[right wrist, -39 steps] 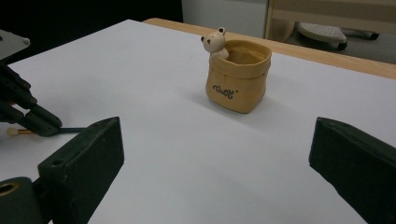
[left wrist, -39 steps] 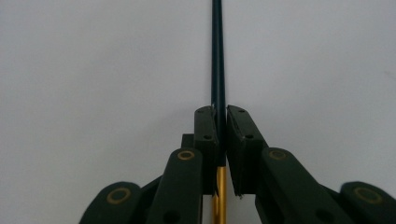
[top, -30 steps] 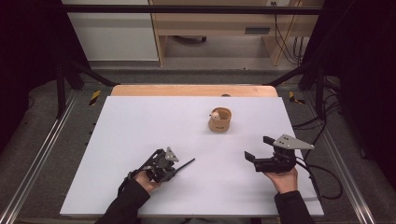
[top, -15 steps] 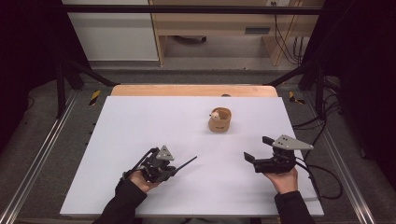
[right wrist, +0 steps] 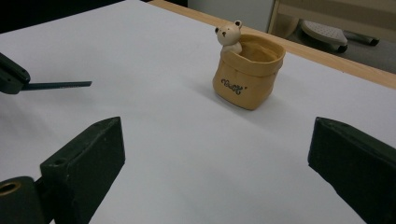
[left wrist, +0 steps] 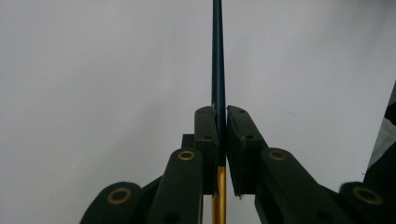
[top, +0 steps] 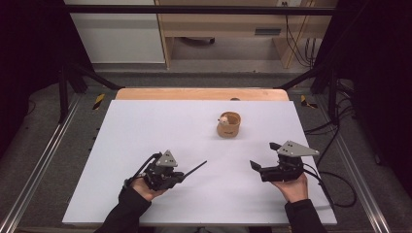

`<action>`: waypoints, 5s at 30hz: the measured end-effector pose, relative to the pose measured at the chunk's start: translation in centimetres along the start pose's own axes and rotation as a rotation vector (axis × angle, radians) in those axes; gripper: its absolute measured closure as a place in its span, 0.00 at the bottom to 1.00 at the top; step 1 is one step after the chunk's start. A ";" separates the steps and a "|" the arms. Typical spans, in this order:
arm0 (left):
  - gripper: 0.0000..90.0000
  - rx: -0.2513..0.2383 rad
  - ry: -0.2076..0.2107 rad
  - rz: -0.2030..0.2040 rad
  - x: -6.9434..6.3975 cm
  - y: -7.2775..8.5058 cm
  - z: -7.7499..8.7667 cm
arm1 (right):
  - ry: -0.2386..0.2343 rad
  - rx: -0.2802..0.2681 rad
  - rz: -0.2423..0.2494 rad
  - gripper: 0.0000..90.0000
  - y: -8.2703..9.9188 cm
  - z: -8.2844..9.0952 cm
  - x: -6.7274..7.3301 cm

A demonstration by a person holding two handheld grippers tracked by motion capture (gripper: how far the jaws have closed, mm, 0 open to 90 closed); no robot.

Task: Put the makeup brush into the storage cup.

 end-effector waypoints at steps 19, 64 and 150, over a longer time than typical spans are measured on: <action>0.92 -0.054 0.049 -0.049 -1.7 -2.0 0.5 | -0.025 0.055 0.129 0.05 -0.8 -0.6 3.5; 0.92 0.003 0.154 -0.124 -1.5 -4.3 -0.9 | -0.073 0.248 0.383 0.10 -0.3 -3.4 9.0; 0.91 0.093 0.215 -0.274 -4.3 -7.7 -1.8 | -0.238 0.518 0.642 0.87 3.5 -4.6 11.6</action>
Point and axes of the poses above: each handheld gripper's, and its own axes: z roughly backward along the jaws, y roughly out of its underside, x roughly to its left, the point moved 9 cm from there along -z, roughly forward along the jaws, and after that the axes turned 12 degrees about -z, right-handed, at the moved point
